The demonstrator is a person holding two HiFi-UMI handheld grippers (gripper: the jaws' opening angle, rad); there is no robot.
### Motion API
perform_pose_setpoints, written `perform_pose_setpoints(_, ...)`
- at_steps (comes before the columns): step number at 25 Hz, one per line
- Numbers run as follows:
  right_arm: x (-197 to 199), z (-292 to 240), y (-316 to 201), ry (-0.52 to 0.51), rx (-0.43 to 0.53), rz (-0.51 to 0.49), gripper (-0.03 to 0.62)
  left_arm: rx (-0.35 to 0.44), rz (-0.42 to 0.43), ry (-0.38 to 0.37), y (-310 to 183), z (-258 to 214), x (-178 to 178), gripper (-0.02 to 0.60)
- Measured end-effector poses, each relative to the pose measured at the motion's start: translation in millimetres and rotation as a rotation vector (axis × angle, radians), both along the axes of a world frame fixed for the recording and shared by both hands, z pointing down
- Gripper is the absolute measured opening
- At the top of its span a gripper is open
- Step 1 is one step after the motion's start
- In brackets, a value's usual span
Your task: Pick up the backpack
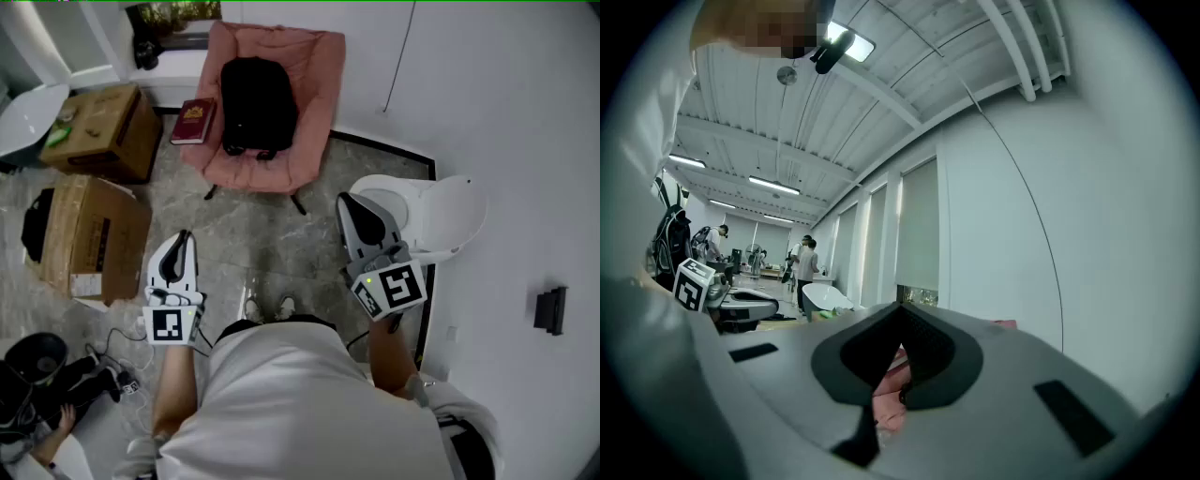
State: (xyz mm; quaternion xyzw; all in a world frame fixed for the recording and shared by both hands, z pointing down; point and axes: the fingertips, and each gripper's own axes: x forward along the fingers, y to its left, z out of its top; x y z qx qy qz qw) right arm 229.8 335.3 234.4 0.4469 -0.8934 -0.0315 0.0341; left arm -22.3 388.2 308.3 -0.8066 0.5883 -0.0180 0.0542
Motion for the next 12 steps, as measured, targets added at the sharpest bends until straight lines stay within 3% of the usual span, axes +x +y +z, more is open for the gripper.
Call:
perform_pose_setpoints(3, -1.9, -0.2, 0.8, -0.005, -0.006, -0.012, 0.020, 0.000, -0.001, 0.009, 0.2, -1.4, -0.3, 0.038)
perform_pose_setpoints(7, -7.3, -1.1, 7.0, -0.088, -0.045, -0.087, 0.020, -0.013, 0.001, 0.011, 0.0, 2.0, 0.0, 0.038)
perform_pose_setpoints(12, 9.0, 9.9, 1.2, -0.071, -0.056, -0.056, 0.020, -0.019, 0.008, 0.014, -6.7, 3.6, 11.2, 0.038)
